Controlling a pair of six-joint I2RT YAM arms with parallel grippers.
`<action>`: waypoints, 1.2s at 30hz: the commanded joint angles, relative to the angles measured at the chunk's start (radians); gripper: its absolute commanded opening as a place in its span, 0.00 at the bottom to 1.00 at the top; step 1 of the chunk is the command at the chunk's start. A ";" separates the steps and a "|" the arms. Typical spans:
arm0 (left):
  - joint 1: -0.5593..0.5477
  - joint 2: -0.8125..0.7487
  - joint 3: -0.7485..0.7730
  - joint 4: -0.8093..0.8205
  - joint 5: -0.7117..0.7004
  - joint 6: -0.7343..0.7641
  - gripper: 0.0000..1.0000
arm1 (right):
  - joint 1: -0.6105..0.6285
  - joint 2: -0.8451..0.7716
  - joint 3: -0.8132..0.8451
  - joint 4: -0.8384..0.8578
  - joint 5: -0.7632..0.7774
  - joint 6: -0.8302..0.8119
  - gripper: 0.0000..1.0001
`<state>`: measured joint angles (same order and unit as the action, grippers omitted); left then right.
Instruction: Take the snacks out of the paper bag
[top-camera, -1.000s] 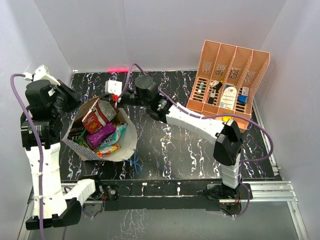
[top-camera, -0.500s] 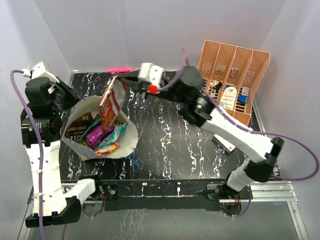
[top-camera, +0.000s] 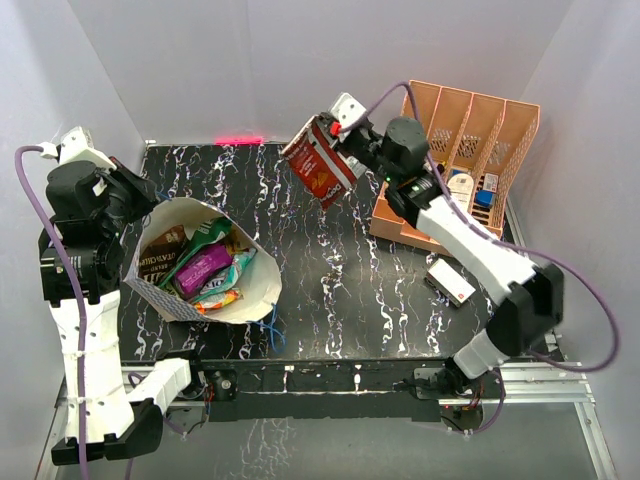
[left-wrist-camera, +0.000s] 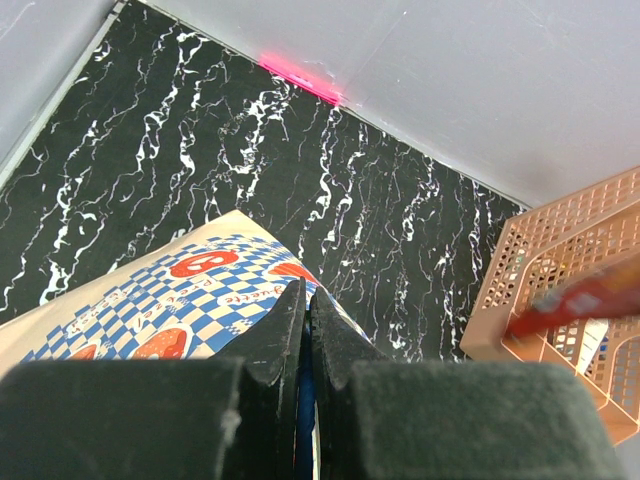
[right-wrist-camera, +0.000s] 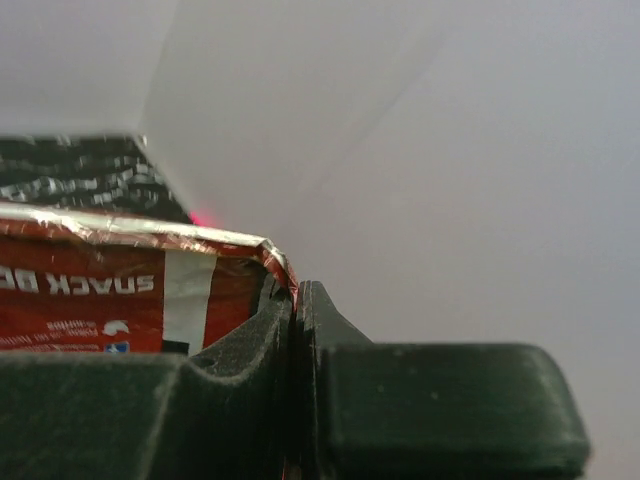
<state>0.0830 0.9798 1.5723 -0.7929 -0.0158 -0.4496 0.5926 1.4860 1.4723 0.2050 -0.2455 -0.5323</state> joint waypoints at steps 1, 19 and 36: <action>0.000 -0.013 0.021 0.059 0.028 -0.020 0.00 | -0.113 0.146 0.023 0.140 -0.107 0.053 0.07; 0.001 -0.008 0.014 0.064 0.080 -0.045 0.00 | -0.158 0.331 -0.200 0.051 -0.334 -0.087 0.07; 0.000 -0.044 -0.052 0.100 0.142 -0.079 0.00 | -0.112 0.076 -0.879 0.401 -0.350 0.445 0.26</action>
<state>0.0830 0.9680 1.5200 -0.7368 0.0998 -0.5220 0.4587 1.6333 0.7101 0.3916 -0.5785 -0.3023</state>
